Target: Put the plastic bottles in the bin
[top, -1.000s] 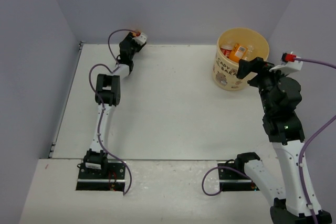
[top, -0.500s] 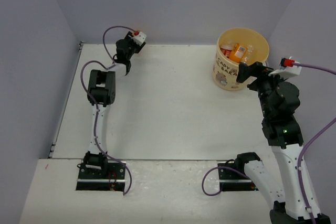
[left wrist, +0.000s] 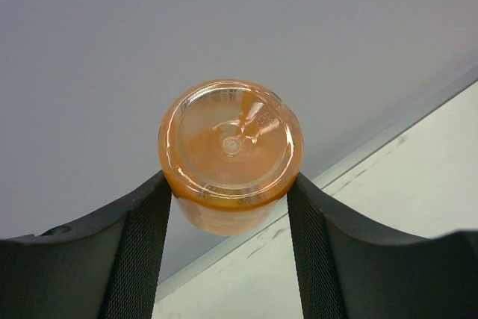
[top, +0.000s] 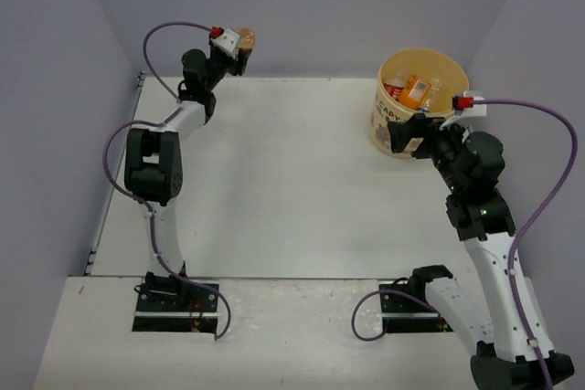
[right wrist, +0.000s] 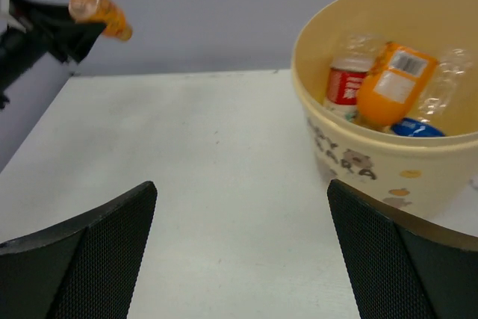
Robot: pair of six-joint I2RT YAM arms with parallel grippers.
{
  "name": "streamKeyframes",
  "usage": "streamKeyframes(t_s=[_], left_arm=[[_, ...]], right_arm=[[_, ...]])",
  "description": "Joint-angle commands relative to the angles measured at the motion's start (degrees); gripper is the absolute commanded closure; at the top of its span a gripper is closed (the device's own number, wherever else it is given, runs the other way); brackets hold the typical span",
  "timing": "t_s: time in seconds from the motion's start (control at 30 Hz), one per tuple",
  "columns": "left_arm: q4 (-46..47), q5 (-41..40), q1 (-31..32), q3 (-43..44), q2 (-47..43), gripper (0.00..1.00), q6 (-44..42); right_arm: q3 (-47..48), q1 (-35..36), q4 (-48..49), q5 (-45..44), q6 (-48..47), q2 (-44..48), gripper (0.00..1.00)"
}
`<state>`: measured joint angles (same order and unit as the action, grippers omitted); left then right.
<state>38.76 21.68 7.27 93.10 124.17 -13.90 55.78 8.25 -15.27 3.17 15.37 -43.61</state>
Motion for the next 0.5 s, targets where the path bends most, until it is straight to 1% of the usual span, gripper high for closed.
streamKeyframes(t_s=[0.0,0.07,0.17,0.23,0.3,0.37,0.4,0.47], left_arm=[[-3.11,12.72,0.38,-0.68,-12.91,0.96,18.50],[-5.59,16.96,0.47,-0.14,-16.01,0.96,23.67],[-9.59,20.83,0.72,1.45,-19.47,0.98,35.94],[-13.73,23.19,1.01,2.17,-22.06,1.00,41.67],[-15.37,25.16,1.76,1.58,-23.83,1.00,45.35],[-18.12,25.83,3.69,-1.49,-27.53,1.00,47.46],[-19.52,24.74,4.66,-3.04,-29.27,1.00,47.22],[-23.03,19.79,7.27,-6.80,-34.35,1.00,45.13]], right_arm=[[0.34,0.36,3.91,20.48,-4.49,-5.39,0.01],[0.20,0.94,4.24,24.88,-5.67,-7.49,0.01],[-0.02,2.54,3.48,25.71,-9.49,-8.71,0.01],[-0.60,4.68,3.70,26.20,-11.57,-8.85,0.01],[-1.63,5.74,4.87,27.58,-13.45,-8.45,0.01],[-2.85,6.92,6.93,28.99,-14.16,-8.02,0.01],[-3.33,7.25,7.63,29.64,-14.32,-7.77,0.01],[-4.34,7.66,9.30,32.08,-14.46,-7.48,0.01]])
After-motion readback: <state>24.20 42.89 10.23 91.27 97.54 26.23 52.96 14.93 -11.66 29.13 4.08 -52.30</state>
